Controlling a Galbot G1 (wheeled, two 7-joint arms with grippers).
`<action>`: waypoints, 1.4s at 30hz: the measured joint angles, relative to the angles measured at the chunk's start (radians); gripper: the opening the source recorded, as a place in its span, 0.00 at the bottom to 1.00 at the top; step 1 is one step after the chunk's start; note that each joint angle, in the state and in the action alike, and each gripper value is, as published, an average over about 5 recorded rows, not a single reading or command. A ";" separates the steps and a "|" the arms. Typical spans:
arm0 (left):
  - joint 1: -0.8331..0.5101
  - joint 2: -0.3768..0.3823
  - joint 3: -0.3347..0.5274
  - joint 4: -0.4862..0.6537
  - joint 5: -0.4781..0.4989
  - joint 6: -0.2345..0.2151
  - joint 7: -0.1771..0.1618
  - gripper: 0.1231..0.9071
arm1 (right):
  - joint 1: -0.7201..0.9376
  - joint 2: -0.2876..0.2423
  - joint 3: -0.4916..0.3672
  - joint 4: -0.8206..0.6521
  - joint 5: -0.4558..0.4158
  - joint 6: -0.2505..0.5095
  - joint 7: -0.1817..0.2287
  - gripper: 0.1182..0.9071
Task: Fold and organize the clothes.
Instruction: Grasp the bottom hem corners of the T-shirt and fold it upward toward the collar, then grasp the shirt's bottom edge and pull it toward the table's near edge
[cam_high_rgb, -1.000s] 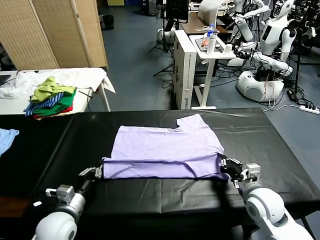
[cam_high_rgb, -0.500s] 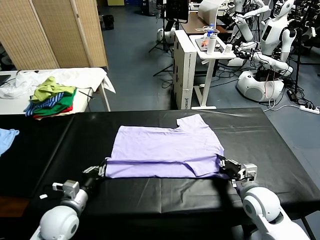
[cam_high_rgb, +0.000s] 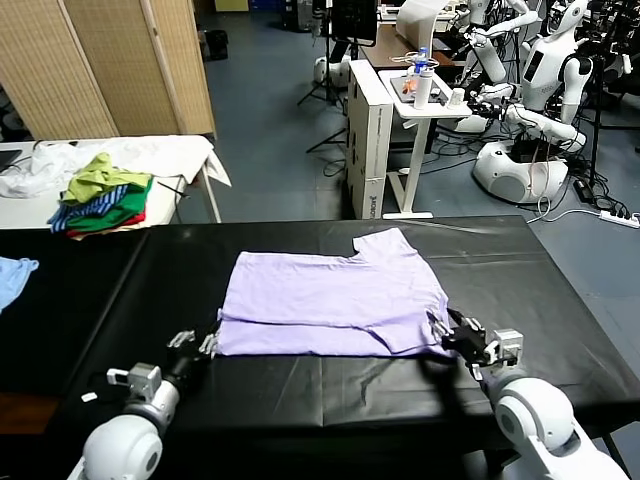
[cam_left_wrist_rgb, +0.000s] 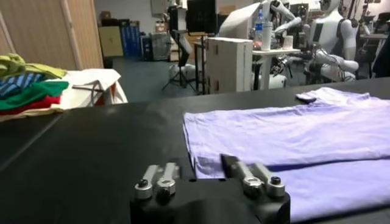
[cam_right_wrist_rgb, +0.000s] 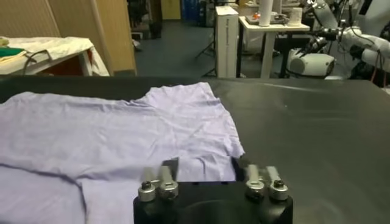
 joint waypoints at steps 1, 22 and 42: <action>0.007 -0.004 -0.001 -0.003 0.000 0.002 -0.001 0.98 | -0.008 0.000 0.002 0.001 -0.001 0.001 -0.001 0.98; 0.079 -0.042 -0.008 -0.018 0.010 -0.001 0.001 0.91 | -0.069 0.010 0.021 0.004 0.000 0.011 -0.003 0.48; 0.105 -0.030 -0.010 -0.035 0.011 0.008 0.002 0.03 | -0.122 -0.027 0.032 0.082 0.030 -0.057 0.054 0.03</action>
